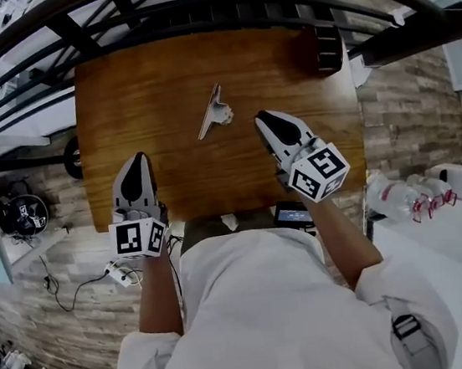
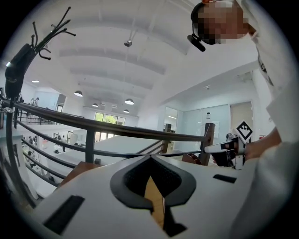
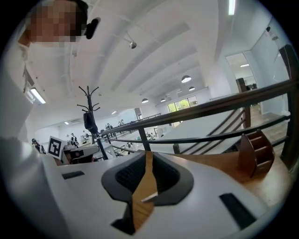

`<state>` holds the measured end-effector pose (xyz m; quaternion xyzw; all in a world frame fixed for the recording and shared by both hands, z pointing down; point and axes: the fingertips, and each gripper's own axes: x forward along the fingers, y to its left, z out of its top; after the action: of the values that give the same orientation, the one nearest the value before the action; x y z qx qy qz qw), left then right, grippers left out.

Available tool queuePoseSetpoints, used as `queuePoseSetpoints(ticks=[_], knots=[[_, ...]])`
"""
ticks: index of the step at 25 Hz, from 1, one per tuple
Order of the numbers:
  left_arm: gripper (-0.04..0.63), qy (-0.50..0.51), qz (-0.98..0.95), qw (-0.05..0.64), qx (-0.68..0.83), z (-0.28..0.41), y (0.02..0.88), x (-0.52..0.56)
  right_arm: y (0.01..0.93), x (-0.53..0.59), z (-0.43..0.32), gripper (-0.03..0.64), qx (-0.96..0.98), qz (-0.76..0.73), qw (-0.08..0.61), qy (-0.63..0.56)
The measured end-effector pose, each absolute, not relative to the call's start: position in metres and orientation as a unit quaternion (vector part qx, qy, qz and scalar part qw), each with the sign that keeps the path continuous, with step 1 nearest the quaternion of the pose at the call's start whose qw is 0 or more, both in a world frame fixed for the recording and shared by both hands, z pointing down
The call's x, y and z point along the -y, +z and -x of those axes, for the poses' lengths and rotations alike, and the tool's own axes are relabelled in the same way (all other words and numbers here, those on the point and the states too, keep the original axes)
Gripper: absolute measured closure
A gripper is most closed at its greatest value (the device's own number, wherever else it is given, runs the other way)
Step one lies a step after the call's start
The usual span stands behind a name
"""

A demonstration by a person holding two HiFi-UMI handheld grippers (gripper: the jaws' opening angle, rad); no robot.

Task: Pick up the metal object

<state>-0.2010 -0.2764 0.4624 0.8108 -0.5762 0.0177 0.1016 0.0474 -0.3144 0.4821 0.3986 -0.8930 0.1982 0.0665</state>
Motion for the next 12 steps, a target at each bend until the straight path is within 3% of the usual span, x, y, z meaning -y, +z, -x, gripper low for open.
queuePoseSetpoints(ticks=[2, 5, 12], knots=[[0.586, 0.017, -0.818, 0.11, 0.564, 0.204, 0.464, 0.284, 0.494, 0.32, -0.04, 0.583, 0.886, -0.395, 0.074, 0.23], [0.586, 0.015, -0.835, 0.115, 0.537, 0.201, 0.472, 0.292, 0.516, 0.328, -0.033, 0.514, 0.874, -0.387, 0.085, 0.282], [0.586, 0.02, -0.85, 0.134, 0.51, 0.198, 0.503, 0.301, 0.567, 0.348, -0.025, 0.502, 0.821, -0.369, 0.046, 0.434]])
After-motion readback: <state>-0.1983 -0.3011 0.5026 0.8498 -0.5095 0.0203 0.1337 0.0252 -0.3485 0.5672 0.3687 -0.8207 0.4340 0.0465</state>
